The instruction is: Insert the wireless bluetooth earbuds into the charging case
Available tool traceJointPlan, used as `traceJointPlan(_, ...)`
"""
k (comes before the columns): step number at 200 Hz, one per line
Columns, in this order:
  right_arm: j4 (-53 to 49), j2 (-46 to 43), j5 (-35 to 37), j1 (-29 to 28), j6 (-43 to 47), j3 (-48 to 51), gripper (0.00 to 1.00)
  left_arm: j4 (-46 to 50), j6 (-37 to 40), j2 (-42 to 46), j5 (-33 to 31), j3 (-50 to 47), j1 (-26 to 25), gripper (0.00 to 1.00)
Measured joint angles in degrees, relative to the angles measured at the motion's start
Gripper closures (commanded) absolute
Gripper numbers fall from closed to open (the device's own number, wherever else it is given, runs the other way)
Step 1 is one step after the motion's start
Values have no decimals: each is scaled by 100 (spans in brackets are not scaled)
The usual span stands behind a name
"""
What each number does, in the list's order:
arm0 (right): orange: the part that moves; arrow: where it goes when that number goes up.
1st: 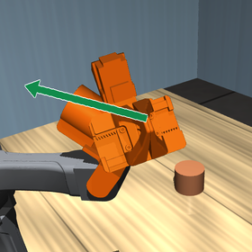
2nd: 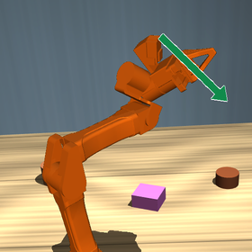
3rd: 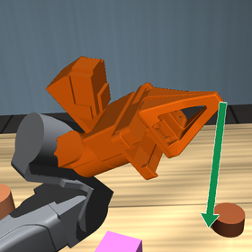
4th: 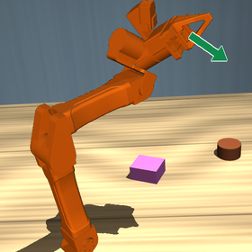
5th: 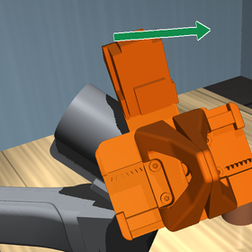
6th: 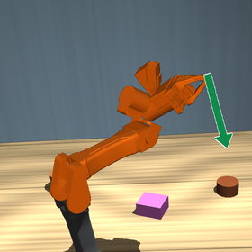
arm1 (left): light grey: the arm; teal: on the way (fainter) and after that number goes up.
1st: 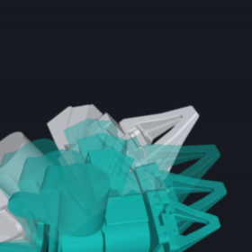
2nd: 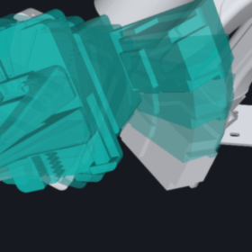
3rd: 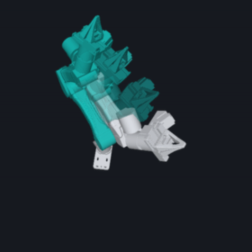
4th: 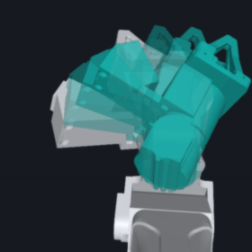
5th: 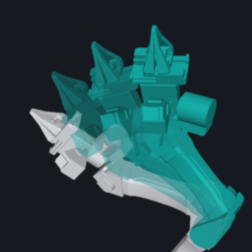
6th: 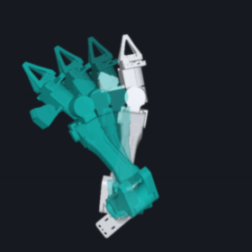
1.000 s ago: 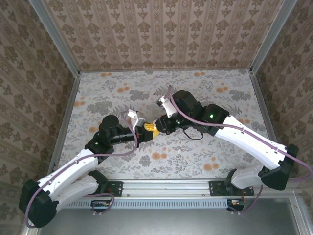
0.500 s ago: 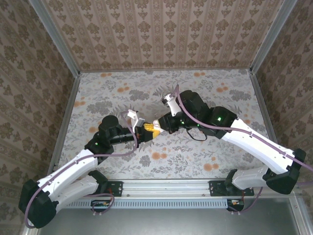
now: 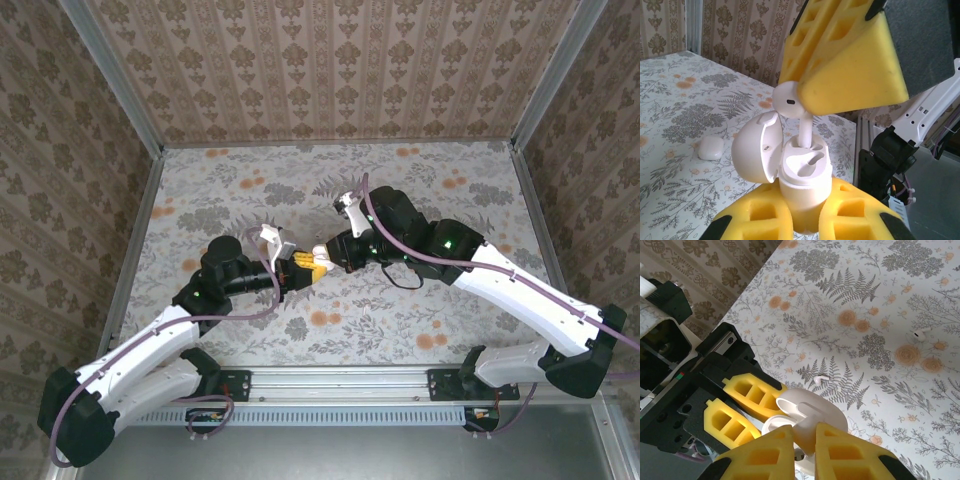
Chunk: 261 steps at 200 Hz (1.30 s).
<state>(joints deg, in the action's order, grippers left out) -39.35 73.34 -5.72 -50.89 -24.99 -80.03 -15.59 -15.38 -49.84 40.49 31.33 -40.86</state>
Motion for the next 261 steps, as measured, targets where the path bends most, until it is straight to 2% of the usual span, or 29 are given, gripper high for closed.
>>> traceJointPlan(146, -170, 306, -227, 0, -728, -7, 87, 225, 48, -2, -111, -20, 0, 100)
traceJointPlan(187, -275, 367, -243, 0, -890, -44, 72, 286, 127, -2, -127, -20, -15, 100)
traceJointPlan(205, -326, 365, -236, 0, -964, -50, 71, 264, 170, -2, -131, -20, -39, 100)
traceJointPlan(225, -332, 358, -210, 2, -1036, -59, 63, 262, 177, -2, -133, -20, -44, 100)
traceJointPlan(261, -439, 216, -109, 48, -1224, -59, 63, 216, 214, 17, -151, -20, -72, 100)
